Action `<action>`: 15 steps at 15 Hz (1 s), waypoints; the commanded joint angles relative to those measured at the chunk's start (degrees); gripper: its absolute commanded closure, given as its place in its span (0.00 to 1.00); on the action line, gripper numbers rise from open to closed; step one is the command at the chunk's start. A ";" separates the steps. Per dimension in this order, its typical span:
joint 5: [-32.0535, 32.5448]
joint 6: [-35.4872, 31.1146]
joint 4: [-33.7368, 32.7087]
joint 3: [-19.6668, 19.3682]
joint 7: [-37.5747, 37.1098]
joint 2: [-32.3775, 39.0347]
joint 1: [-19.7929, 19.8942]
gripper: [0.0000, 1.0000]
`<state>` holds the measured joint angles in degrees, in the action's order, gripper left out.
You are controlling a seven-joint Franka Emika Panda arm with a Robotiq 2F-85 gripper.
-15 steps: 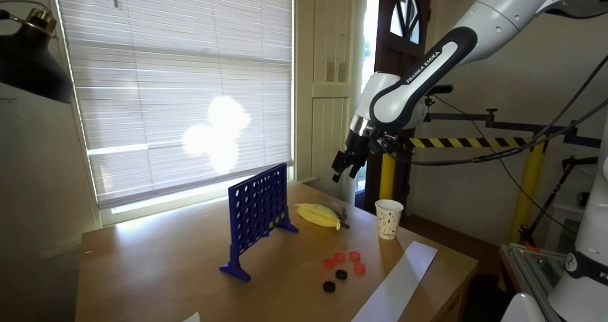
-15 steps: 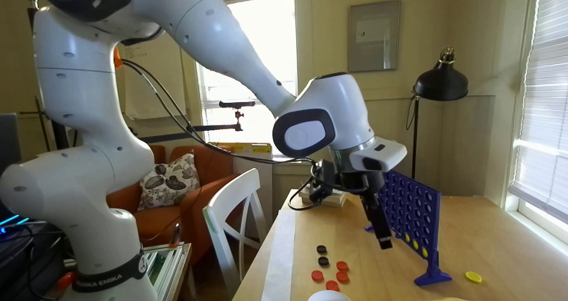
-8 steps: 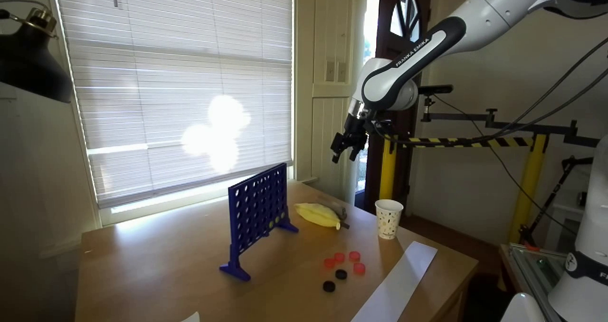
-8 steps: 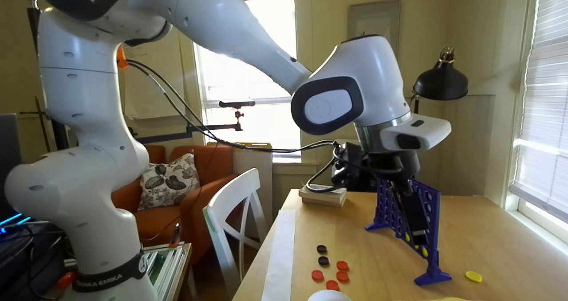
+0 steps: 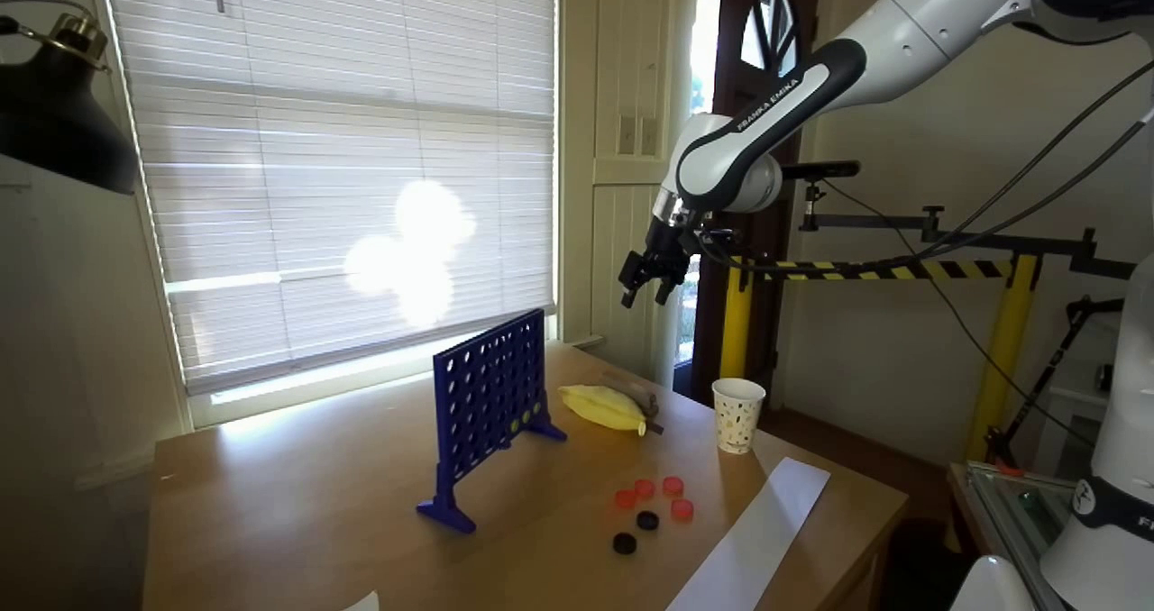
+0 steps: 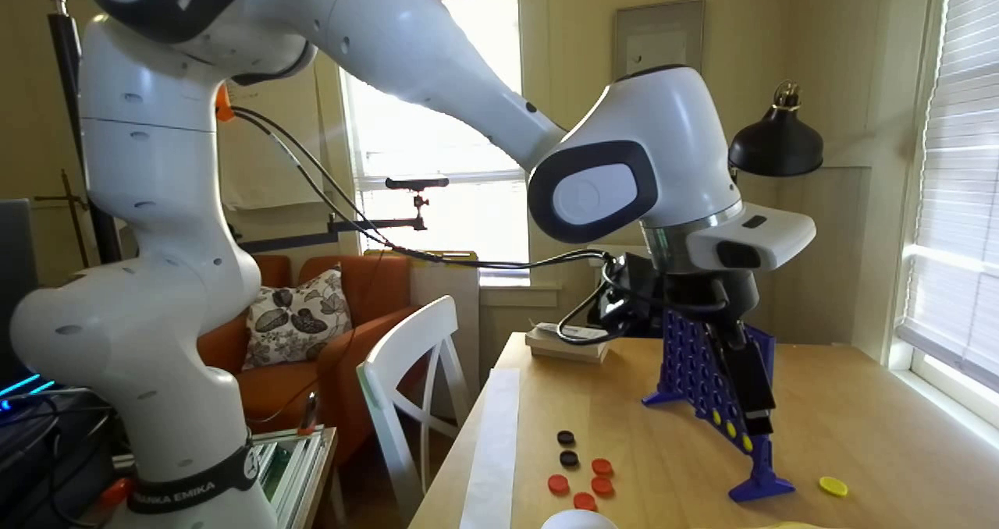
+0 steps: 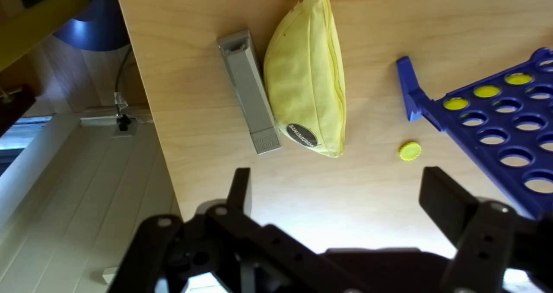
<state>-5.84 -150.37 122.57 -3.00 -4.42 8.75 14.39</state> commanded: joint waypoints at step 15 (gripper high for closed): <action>-3.73 4.19 -15.77 -2.99 0.07 11.77 -1.67 0.00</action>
<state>-7.27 -149.05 112.32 -5.99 -4.63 16.71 13.13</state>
